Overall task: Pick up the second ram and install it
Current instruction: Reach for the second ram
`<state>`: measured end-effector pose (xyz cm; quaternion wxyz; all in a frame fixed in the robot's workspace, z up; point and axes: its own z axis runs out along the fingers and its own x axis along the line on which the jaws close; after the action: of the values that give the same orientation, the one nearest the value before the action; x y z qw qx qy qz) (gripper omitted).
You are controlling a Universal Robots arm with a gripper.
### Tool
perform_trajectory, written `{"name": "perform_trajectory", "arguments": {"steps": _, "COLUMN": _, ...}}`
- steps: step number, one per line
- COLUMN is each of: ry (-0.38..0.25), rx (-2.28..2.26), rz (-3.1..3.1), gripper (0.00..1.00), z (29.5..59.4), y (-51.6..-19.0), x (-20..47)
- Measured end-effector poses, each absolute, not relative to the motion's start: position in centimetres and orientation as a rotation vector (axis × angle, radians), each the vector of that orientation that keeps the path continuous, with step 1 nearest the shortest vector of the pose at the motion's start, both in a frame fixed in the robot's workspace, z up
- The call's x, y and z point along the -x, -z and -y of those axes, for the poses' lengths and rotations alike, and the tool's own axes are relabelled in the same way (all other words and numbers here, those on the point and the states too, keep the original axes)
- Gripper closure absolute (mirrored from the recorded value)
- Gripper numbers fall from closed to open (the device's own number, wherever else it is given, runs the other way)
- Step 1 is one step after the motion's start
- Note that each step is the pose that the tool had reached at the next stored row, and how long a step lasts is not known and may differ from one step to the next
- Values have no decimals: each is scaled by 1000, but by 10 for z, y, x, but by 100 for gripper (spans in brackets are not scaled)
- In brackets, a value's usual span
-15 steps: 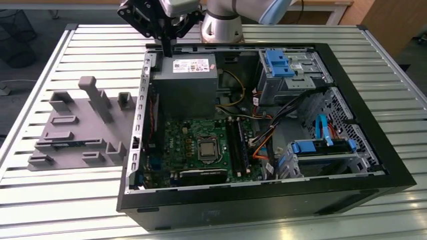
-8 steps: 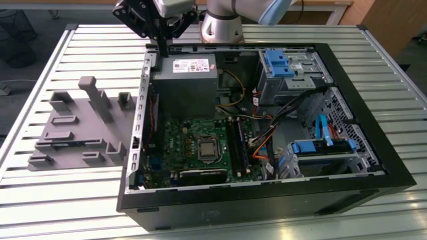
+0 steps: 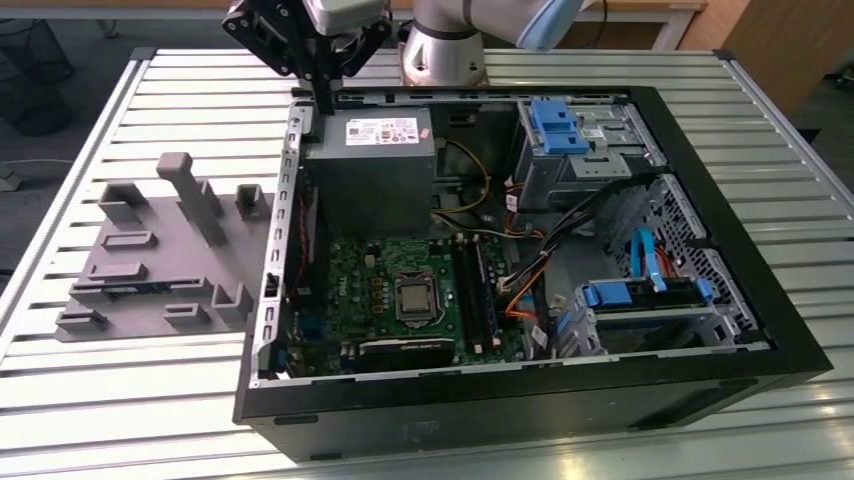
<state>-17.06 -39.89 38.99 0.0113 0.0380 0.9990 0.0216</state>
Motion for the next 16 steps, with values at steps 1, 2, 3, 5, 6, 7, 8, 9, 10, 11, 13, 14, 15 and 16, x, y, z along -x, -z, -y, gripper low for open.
{"name": "perform_trajectory", "arguments": {"steps": 1, "ry": -67, "rx": -118, "rz": -3116, "gripper": 89, "z": 399, "y": -390, "x": 171}}
{"name": "perform_trajectory", "arguments": {"steps": 2, "ry": -67, "rx": -118, "rz": -3116, "gripper": 89, "z": 399, "y": -390, "x": 171}}
{"name": "perform_trajectory", "arguments": {"steps": 3, "ry": -67, "rx": -118, "rz": -3116, "gripper": 89, "z": 399, "y": -390, "x": 171}}
{"name": "perform_trajectory", "arguments": {"steps": 5, "ry": -67, "rx": -118, "rz": -3116, "gripper": 89, "z": 399, "y": -390, "x": 172}}
{"name": "perform_trajectory", "arguments": {"steps": 6, "ry": -68, "rx": -118, "rz": -3116, "gripper": 89, "z": 399, "y": -390, "x": 172}}
{"name": "perform_trajectory", "arguments": {"steps": 7, "ry": -67, "rx": -118, "rz": -3116, "gripper": 89, "z": 399, "y": -390, "x": 173}}
{"name": "perform_trajectory", "arguments": {"steps": 8, "ry": -67, "rx": -118, "rz": -3116, "gripper": 89, "z": 399, "y": -390, "x": 174}}
{"name": "perform_trajectory", "arguments": {"steps": 9, "ry": -68, "rx": -118, "rz": -3116, "gripper": 89, "z": 399, "y": -390, "x": 174}}
{"name": "perform_trajectory", "arguments": {"steps": 10, "ry": -67, "rx": -118, "rz": -3116, "gripper": 89, "z": 399, "y": -390, "x": 175}}
{"name": "perform_trajectory", "arguments": {"steps": 11, "ry": -67, "rx": -118, "rz": -3116, "gripper": 89, "z": 399, "y": -390, "x": 176}}
{"name": "perform_trajectory", "arguments": {"steps": 13, "ry": -67, "rx": -118, "rz": -3116, "gripper": 89, "z": 399, "y": -390, "x": 178}}
{"name": "perform_trajectory", "arguments": {"steps": 14, "ry": -67, "rx": -118, "rz": -3116, "gripper": 89, "z": 399, "y": -390, "x": 179}}
{"name": "perform_trajectory", "arguments": {"steps": 15, "ry": -67, "rx": -118, "rz": -3116, "gripper": 89, "z": 399, "y": -390, "x": 180}}
{"name": "perform_trajectory", "arguments": {"steps": 16, "ry": -67, "rx": -118, "rz": -3116, "gripper": 89, "z": 399, "y": -390, "x": 181}}
